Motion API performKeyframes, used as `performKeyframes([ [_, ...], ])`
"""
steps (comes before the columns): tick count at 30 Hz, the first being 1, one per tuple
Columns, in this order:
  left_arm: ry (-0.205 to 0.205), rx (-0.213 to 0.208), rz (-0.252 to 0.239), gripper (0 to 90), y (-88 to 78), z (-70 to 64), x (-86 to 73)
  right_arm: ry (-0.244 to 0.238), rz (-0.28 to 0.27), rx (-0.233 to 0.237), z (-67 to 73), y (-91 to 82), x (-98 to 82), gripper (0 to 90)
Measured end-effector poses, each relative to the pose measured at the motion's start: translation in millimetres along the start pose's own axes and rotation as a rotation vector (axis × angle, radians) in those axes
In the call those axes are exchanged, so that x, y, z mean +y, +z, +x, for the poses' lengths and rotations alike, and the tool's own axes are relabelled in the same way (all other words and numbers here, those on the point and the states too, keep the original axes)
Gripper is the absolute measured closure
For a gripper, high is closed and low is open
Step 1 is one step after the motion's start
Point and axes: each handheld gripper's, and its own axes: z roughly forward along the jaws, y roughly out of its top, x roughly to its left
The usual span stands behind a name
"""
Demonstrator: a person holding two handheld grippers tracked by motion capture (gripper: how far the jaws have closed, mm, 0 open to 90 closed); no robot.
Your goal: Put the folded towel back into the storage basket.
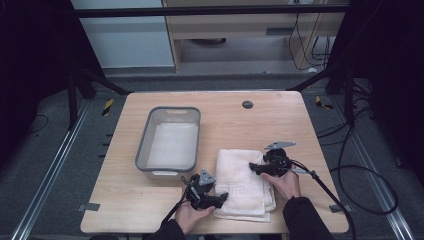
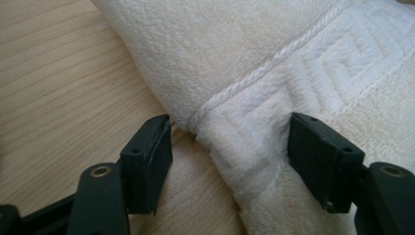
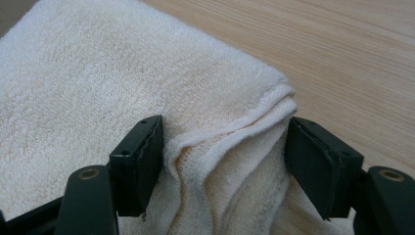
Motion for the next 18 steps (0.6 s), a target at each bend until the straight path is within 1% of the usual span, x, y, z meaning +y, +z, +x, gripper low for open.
performKeyframes([
  [6,-0.006,-0.034,0.009,41.9,-0.4,0.5,1.0,0.015,0.012,0.012,-1.5,1.1,0.4,34.6],
  [10,-0.015,-0.049,0.016,47.6,-0.6,-0.1,1.6,0.03,0.019,0.028,-1.2,1.2,0.7,39.4],
  [13,-0.022,-0.06,0.02,51.5,-1.0,-0.2,1.9,0.049,0.026,0.044,-0.8,0.9,1.1,44.9],
  [15,-0.025,-0.068,0.017,54.8,-1.2,-1.3,1.7,0.063,0.029,0.057,-0.4,0.5,1.2,50.7],
  [18,-0.021,-0.07,0.018,58.5,-1.6,-2.2,2.0,0.07,0.027,0.073,-0.4,0.5,1.6,56.6],
])
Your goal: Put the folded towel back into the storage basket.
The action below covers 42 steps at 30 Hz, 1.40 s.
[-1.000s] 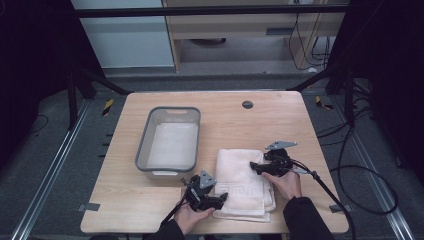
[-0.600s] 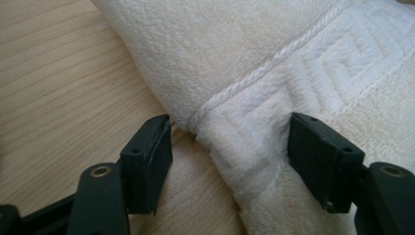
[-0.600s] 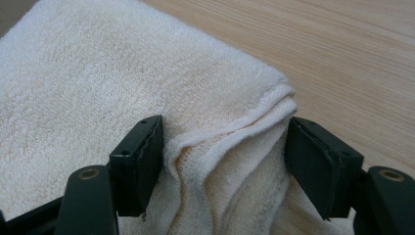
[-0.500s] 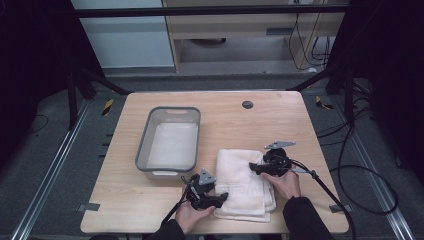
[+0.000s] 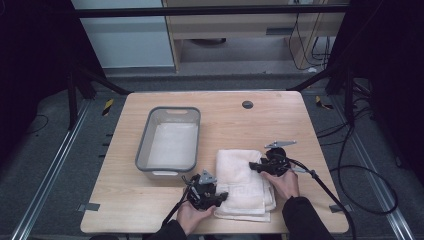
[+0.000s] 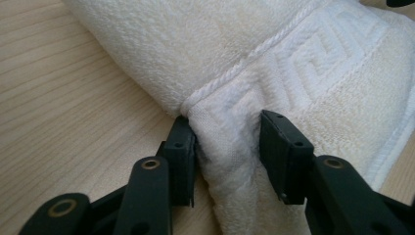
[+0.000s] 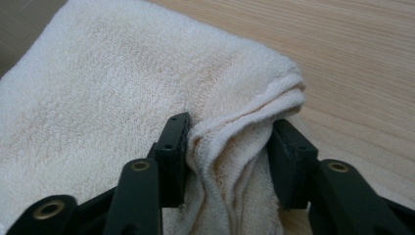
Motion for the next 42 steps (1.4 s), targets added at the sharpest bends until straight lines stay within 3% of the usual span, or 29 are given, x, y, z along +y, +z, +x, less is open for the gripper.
performKeyframes([
  [8,0.012,-0.006,-0.012,68.1,-0.9,-3.4,-0.3,0.006,-0.015,0.027,-0.1,-1.6,1.2,67.8],
  [12,-0.014,-0.025,-0.016,71.4,-1.8,-1.2,0.1,0.008,-0.036,0.025,1.2,-3.5,2.0,70.6],
  [20,-0.033,-0.046,-0.034,73.7,-5.6,0.5,0.9,0.012,-0.071,0.042,3.9,-15.4,4.9,71.7],
  [27,-0.024,-0.054,-0.068,74.0,-14.1,-1.4,4.7,0.013,-0.124,0.054,6.8,-31.7,7.5,71.6],
  [36,-0.016,-0.06,-0.121,74.1,-27.5,-2.1,10.2,-0.022,-0.184,0.046,14.8,-46.8,14.7,71.7],
  [42,-0.006,-0.066,-0.16,74.2,-36.4,-4.6,15.7,-0.013,-0.219,0.052,16.4,-57.1,18.4,71.7],
])
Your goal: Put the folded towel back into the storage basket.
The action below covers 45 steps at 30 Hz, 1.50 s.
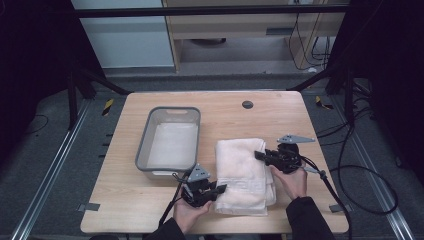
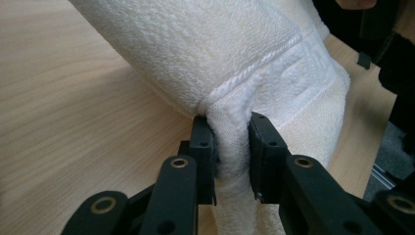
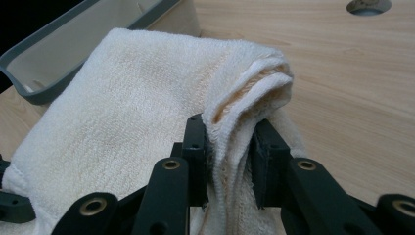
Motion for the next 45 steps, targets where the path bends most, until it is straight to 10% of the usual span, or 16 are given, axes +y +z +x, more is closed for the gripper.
performKeyframes([
  [45,0.106,0.069,-0.199,74.6,-57.9,-2.5,67.7,-0.036,-0.26,-0.003,27.5,-28.8,66.6,71.8],
])
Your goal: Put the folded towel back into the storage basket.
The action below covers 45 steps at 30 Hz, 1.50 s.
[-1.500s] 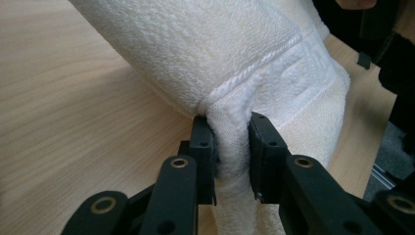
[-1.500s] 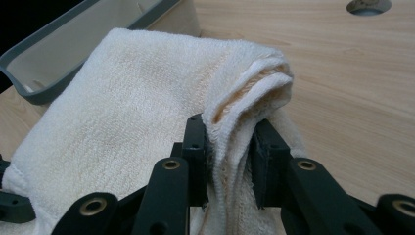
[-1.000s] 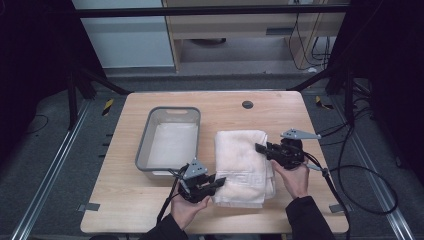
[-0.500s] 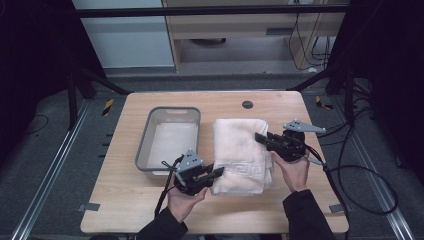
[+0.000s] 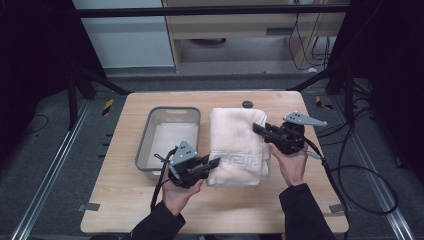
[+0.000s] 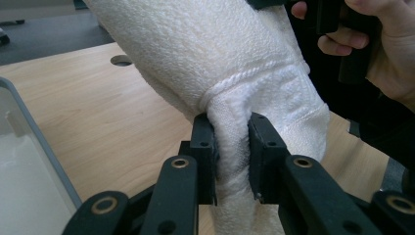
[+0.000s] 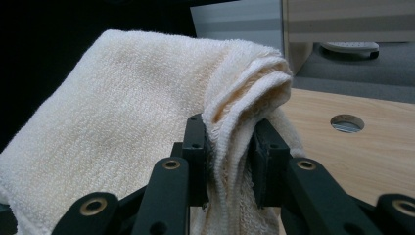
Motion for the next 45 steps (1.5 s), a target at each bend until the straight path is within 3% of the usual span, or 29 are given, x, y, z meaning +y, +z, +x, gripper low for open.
performKeyframes([
  [24,0.025,0.041,-0.068,74.7,-25.0,16.3,24.4,-0.035,-0.077,0.015,18.8,12.4,32.1,71.8],
  [37,0.026,0.084,-0.099,74.8,-41.2,28.8,27.5,-0.054,-0.097,0.021,34.2,29.0,44.2,71.8],
  [45,0.016,0.085,-0.132,74.8,-52.7,35.3,29.8,-0.08,-0.107,0.03,45.0,34.8,54.2,71.8],
])
